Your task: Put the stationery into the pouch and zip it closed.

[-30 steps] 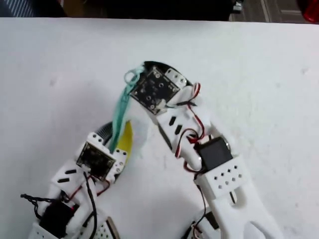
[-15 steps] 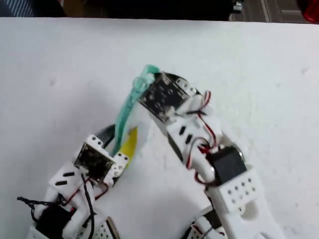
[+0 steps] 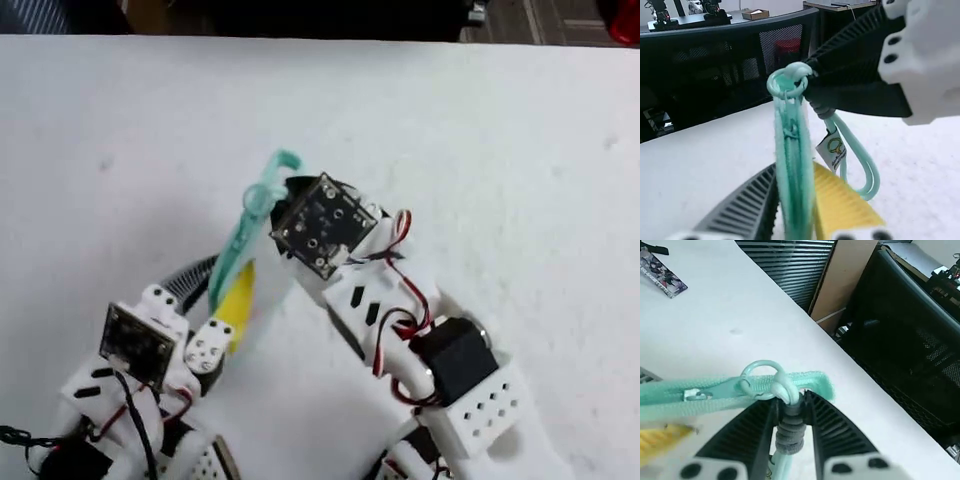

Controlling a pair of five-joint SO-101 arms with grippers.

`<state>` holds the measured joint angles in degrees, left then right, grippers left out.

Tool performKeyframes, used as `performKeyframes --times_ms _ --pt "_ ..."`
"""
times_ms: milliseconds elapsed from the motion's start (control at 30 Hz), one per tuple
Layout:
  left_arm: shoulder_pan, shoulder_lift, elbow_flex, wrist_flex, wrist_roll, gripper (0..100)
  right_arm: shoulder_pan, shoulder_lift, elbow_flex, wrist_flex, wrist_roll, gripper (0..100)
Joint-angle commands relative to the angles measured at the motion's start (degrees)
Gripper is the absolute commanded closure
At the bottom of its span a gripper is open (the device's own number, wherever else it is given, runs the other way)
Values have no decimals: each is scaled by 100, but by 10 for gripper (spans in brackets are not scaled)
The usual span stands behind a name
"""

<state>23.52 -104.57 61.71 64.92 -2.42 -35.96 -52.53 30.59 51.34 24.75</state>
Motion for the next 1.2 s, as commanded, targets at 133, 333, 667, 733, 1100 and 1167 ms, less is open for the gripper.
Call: performKeyframes --times_ms 133,333,667,733,1100,1167 --pt "629 -40 0 -88 9 978 -13 -13 -343 -4 -88 982" --pt "857 -40 123 -79 -360 978 180 31 -888 -251 -88 982" --pt "831 -40 123 -79 -378 978 1182 347 -914 -462 -70 982" --pt "831 -40 123 -79 -378 978 1341 585 -932 -462 -70 982" --pt "743 -40 123 -88 -378 978 1824 1200 -870 -743 -70 982" --pt "558 -40 123 -141 -360 978 1736 1156 -774 -541 -70 982"
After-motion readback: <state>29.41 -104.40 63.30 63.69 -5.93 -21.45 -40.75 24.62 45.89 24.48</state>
